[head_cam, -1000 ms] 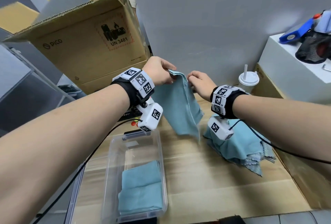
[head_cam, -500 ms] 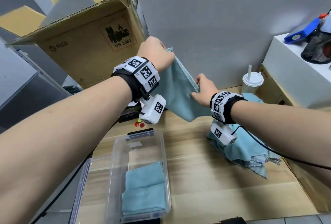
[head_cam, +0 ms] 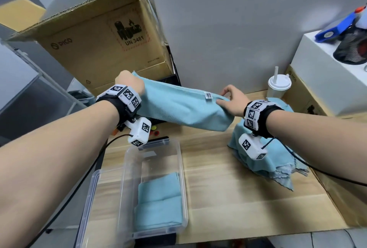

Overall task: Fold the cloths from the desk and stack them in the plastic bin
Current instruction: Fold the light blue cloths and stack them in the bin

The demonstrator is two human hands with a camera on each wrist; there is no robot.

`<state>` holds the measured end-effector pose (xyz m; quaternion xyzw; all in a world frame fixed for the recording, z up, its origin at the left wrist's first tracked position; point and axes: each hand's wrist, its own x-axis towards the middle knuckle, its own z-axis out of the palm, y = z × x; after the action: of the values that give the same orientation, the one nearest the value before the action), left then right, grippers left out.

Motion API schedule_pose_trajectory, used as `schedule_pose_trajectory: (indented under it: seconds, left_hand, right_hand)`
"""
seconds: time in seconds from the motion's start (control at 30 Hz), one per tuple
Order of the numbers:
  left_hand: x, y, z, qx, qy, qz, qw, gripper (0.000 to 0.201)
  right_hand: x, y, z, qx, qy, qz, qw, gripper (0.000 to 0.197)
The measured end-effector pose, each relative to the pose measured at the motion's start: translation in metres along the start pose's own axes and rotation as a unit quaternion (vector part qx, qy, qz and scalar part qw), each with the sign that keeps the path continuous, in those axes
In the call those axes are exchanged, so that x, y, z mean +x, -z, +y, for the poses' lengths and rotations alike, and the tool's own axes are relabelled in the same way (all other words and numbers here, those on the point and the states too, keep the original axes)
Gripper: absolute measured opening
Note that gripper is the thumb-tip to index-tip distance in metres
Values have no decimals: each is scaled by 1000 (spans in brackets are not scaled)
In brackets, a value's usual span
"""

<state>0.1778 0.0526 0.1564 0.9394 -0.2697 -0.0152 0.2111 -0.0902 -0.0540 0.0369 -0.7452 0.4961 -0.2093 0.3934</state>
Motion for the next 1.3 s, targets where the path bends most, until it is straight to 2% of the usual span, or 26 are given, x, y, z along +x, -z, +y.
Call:
schedule_pose_trajectory:
  seconds: [0.07, 0.13, 0.23, 0.3, 0.5, 0.63, 0.73, 0.8, 0.87, 0.97, 1.07, 1.17, 1.3]
  left_hand:
    - [2, 1, -8, 17, 14, 3, 1000, 15]
    - [5, 3, -13, 20, 27, 6, 999, 22]
    - [9, 5, -19, 14, 37, 8, 999, 13]
    - [11, 5, -23, 2, 36, 5, 999, 21]
    - [8, -3, -39, -49, 4, -21, 999, 27]
    - [4, -10, -45, -70, -26, -43, 996, 30]
    - [5, -13, -47, -79, -49, -50, 994, 38]
    - [7, -15, -47, -81, -60, -46, 994, 38]
    - [6, -17, -46, -75, -57, -41, 995, 37]
    - [-1, -22, -38, -36, -71, -56, 995, 38]
    - [-13, -32, -24, 31, -127, -91, 987, 39]
    - [-22, -45, -12, 60, -164, -114, 978, 42]
    - [-24, -50, -10, 47, -143, -107, 983, 44]
  right_hand:
    - [1, 1, 1, 53, 1, 17, 998, 22]
    - [3, 1, 3, 105, -19, -8, 994, 18]
    - [-1, 1, 4, 196, -69, -35, 978, 13]
    - [-4, 1, 4, 248, -90, -33, 964, 13]
    - [5, 7, 5, 387, -199, -6, 900, 21]
    - [7, 8, 7, 406, -211, 32, 889, 30]
    - [3, 9, 7, 398, -219, 44, 890, 27]
    - [3, 10, 9, 384, -233, 49, 892, 42]
    - [4, 10, 10, 326, -233, 60, 914, 54]
    - [-1, 7, 0, 184, -186, 78, 962, 51]
    - [-3, -1, -16, 90, -125, 72, 986, 50]
    - [-3, -9, -33, 78, -132, 71, 986, 48]
    - [-2, -10, -44, 118, -183, 74, 973, 47]
